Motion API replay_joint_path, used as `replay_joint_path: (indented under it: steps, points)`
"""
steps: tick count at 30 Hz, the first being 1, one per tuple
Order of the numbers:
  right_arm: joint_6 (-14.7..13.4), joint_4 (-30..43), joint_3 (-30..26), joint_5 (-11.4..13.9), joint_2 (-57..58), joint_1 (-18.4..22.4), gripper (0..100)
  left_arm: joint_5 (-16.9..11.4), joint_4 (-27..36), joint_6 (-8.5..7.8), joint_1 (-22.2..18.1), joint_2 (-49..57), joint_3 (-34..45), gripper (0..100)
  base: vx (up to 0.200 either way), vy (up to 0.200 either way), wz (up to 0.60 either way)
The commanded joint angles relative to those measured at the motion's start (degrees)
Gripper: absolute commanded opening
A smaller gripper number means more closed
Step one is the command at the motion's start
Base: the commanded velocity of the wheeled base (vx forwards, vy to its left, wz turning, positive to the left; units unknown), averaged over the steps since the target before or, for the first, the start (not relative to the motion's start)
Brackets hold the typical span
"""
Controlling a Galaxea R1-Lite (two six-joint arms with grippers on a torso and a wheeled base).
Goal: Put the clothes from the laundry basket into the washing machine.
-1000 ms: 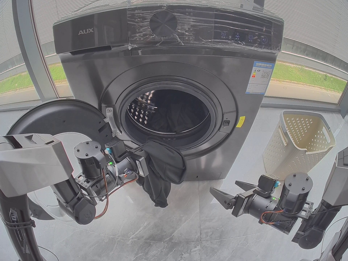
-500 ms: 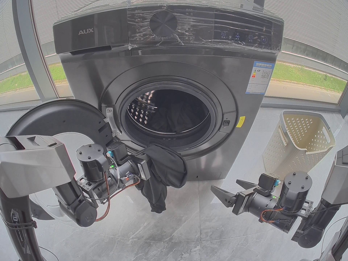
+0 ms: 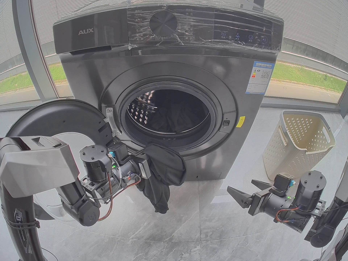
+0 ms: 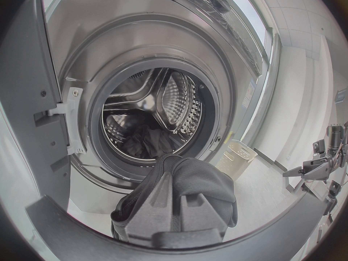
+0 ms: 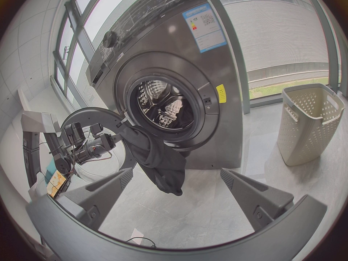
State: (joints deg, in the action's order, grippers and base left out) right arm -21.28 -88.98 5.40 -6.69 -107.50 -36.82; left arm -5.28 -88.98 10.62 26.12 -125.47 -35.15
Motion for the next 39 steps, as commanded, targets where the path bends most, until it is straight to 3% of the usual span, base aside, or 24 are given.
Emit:
replay_joint_path:
  steps: [1, 7, 12, 21, 31, 39]
  points:
    - [0.19, -0.41, -2.24, 0.19, 2.47, 2.36, 100, 2.03, -0.58, -0.16, -0.20, 0.22, -0.71, 0, 0.000, 0.000, 0.00]
    - [1.60, -0.49, 1.89, 1.24, -2.19, 1.92, 100, 2.47, -0.49, -0.60, 0.24, 2.77, 0.34, 0, 0.000, 0.000, 0.00]
    - [1.51, -0.58, 0.49, 1.24, -4.65, 1.66, 100, 3.87, -0.49, -1.74, 1.74, 2.42, 0.17, 0, 0.000, 0.000, 0.00]
    - [1.16, -0.58, 0.84, 1.24, -4.83, 1.75, 100, 4.05, -0.41, -1.83, 1.74, 1.28, -0.63, 0, 0.133, 0.000, 0.00]
    - [0.98, -0.58, 0.58, 1.24, -5.35, 1.75, 100, 3.96, -0.32, -1.74, 1.65, 0.92, -0.63, 0, 0.020, 0.000, 0.00]
    - [0.98, -0.58, 0.49, 1.24, -5.35, 1.66, 100, 4.14, -0.41, -2.62, 2.18, -0.13, -0.63, 0, 0.125, 0.000, 0.00]
